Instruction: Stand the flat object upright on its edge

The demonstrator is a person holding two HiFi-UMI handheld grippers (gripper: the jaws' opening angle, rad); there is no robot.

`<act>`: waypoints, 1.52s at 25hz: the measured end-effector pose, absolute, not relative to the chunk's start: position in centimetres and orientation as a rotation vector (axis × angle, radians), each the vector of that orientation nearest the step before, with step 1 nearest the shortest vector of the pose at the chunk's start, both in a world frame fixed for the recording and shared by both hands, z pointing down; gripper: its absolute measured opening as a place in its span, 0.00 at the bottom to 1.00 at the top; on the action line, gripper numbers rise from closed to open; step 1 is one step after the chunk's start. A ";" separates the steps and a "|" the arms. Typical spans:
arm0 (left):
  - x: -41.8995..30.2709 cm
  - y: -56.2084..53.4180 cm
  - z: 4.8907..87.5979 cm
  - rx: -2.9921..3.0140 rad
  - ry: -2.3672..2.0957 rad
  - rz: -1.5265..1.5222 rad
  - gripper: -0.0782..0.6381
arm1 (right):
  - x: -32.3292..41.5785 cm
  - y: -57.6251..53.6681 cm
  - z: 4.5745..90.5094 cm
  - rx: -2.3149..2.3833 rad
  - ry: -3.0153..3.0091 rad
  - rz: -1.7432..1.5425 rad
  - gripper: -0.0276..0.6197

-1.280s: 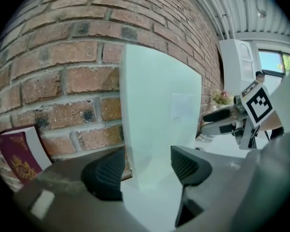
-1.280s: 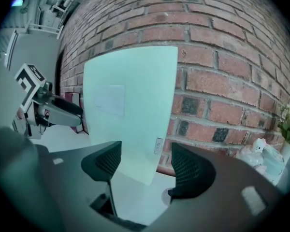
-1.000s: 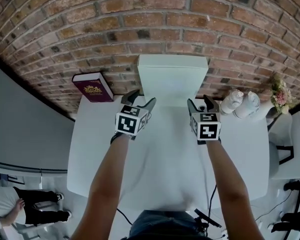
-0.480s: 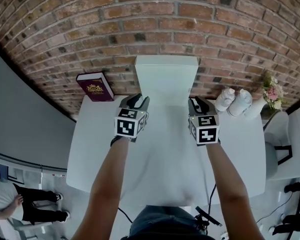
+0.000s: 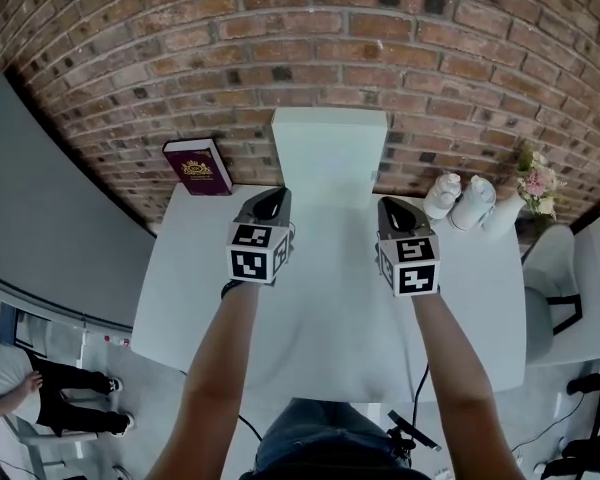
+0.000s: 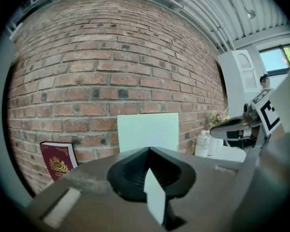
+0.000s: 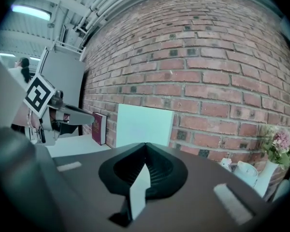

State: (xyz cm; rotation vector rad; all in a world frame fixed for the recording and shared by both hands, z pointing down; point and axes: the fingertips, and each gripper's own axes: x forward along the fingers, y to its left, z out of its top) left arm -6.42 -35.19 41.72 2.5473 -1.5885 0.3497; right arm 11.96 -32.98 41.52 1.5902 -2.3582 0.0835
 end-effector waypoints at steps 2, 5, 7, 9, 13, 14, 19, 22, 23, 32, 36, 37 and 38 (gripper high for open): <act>-6.3 -34.1 41.3 2.550 -1.602 0.344 0.11 | 11.9 -31.9 41.1 1.583 -2.381 0.072 0.05; -6.0 -32.6 40.2 2.567 -1.623 0.328 0.11 | 12.0 -30.5 40.2 1.571 -2.413 0.052 0.05; -5.9 -31.6 39.4 2.579 -1.638 0.318 0.11 | 12.1 -29.6 39.4 1.562 -2.429 0.036 0.05; -5.9 -30.6 38.6 2.587 -1.656 0.310 0.11 | 12.2 -28.8 38.6 1.561 -2.446 0.029 0.05; -6.4 -29.1 36.9 2.592 -1.692 0.283 0.11 | 12.3 -27.4 36.6 1.564 -2.481 0.000 0.05; -6.4 -28.9 36.5 2.597 -1.699 0.273 0.11 | 12.4 -27.1 36.0 1.567 -2.487 -0.010 0.04; -6.3 -27.6 34.8 2.619 -1.711 0.224 0.11 | 12.6 -25.5 34.4 1.574 -2.510 -0.024 0.05; -6.4 -26.9 34.1 2.613 -1.696 0.202 0.11 | 12.4 -24.6 33.8 1.574 -2.509 -0.032 0.04; -6.4 -26.5 33.9 2.615 -1.689 0.201 0.11 | 12.3 -24.2 33.6 1.575 -2.511 -0.033 0.05; -6.9 -23.9 30.7 2.694 -1.685 0.183 0.11 | 11.0 -21.8 30.8 1.616 -2.545 -0.017 0.04; -7.1 -23.1 29.4 2.736 -1.673 0.178 0.11 | 10.3 -21.1 29.7 1.644 -2.557 -0.027 0.04; -7.1 -23.0 29.1 2.744 -1.669 0.176 0.11 | 10.1 -20.9 29.3 1.653 -2.563 -0.028 0.04; -7.2 -22.8 28.9 2.752 -1.666 0.175 0.11 | 10.0 -20.7 28.8 1.662 -2.567 -0.031 0.04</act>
